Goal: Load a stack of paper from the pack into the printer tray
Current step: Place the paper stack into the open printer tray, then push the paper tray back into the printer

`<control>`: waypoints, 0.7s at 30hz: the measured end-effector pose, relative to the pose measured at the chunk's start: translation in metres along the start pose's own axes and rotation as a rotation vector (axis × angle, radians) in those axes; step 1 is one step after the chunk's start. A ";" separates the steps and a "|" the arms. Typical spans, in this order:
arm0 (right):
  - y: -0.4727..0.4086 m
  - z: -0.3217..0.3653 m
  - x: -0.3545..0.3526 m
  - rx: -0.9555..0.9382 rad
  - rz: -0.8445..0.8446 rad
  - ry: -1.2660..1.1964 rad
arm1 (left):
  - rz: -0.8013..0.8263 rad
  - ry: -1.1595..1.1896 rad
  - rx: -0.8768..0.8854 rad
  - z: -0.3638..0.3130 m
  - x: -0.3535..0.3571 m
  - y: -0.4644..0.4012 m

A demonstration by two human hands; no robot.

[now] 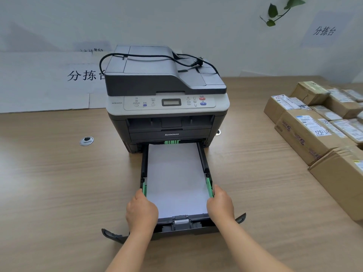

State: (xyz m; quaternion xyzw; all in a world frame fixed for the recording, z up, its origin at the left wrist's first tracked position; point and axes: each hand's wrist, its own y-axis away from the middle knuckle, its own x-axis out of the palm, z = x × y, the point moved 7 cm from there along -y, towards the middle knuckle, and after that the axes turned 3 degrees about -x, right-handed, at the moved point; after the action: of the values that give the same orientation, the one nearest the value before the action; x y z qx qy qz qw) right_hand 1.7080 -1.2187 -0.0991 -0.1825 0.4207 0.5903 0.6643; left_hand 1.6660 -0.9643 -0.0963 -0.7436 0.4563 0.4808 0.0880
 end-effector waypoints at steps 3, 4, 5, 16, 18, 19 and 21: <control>0.002 0.001 -0.001 -0.012 0.019 0.005 | 0.008 0.034 -0.007 0.003 0.002 -0.002; 0.003 0.001 -0.001 -0.017 0.021 -0.002 | 0.008 0.039 -0.007 0.003 0.001 -0.002; 0.002 0.001 -0.001 -0.021 0.022 -0.003 | 0.007 0.045 -0.008 0.003 0.001 -0.003; 0.000 0.001 0.001 -0.059 0.050 -0.009 | -0.004 0.069 0.000 0.005 0.002 -0.005; -0.001 0.000 0.002 -0.064 0.049 0.006 | -0.008 0.063 0.014 0.005 0.003 -0.006; -0.002 -0.001 0.002 -0.065 0.041 0.016 | -0.011 0.050 0.031 0.004 0.003 -0.005; -0.002 0.002 0.000 -0.090 0.026 0.073 | -0.012 -0.020 0.073 -0.001 0.001 -0.002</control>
State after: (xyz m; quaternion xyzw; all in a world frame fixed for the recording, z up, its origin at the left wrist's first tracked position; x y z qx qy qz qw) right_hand 1.7100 -1.2174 -0.0987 -0.2279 0.4200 0.6101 0.6320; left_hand 1.6681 -0.9641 -0.0977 -0.7379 0.4681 0.4706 0.1223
